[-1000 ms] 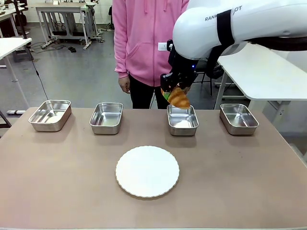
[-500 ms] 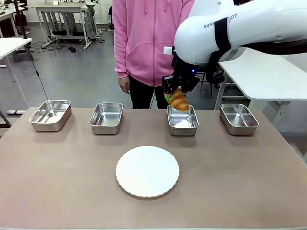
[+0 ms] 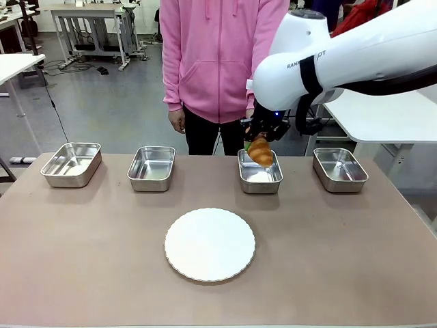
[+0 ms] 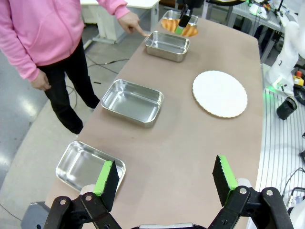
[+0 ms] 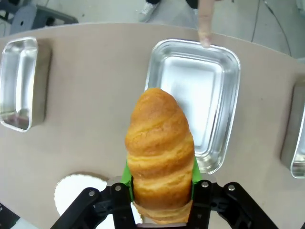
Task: Place the bread in the container.
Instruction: Place the Butter Roll into the Airtight Container indicated by the human.
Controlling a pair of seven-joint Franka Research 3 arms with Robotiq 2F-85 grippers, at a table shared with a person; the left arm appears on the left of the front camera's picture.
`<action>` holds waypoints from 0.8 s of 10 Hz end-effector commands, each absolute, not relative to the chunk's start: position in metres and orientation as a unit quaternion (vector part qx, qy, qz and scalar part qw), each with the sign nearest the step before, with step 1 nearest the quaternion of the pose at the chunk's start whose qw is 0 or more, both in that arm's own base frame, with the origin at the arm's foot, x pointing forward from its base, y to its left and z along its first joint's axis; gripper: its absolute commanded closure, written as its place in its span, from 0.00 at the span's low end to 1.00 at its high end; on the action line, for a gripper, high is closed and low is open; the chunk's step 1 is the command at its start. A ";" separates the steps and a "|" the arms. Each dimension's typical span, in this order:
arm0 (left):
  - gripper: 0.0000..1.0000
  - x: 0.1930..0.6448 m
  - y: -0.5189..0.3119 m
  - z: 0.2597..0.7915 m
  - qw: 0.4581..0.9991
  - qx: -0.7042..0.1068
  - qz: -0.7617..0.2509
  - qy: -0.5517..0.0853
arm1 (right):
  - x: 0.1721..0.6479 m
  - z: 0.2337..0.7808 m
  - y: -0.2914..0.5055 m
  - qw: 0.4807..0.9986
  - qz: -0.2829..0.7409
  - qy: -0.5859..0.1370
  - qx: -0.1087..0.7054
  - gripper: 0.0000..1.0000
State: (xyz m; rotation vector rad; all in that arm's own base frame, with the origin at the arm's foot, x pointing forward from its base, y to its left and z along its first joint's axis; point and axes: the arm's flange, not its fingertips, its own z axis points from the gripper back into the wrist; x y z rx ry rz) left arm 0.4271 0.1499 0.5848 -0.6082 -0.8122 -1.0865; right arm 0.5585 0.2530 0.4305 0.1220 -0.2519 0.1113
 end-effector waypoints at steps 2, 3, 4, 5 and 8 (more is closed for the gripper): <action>0.00 0.426 0.150 0.585 0.731 -0.278 -0.500 -0.372 | 0.584 0.415 0.256 0.989 0.000 -0.144 0.038 0.49; 0.00 0.426 0.150 0.585 0.731 -0.278 -0.500 -0.372 | 0.589 0.409 0.255 0.989 -0.006 -0.142 0.039 0.49; 0.00 0.426 0.150 0.585 0.731 -0.278 -0.500 -0.372 | 0.595 0.402 0.255 0.989 -0.014 -0.144 0.038 0.49; 0.00 0.426 0.150 0.585 0.731 -0.278 -0.500 -0.372 | 0.600 0.395 0.256 0.988 -0.018 -0.145 0.040 0.49; 0.00 0.426 0.150 0.585 0.731 -0.278 -0.500 -0.372 | 0.608 0.382 0.255 0.989 -0.031 -0.138 0.035 0.49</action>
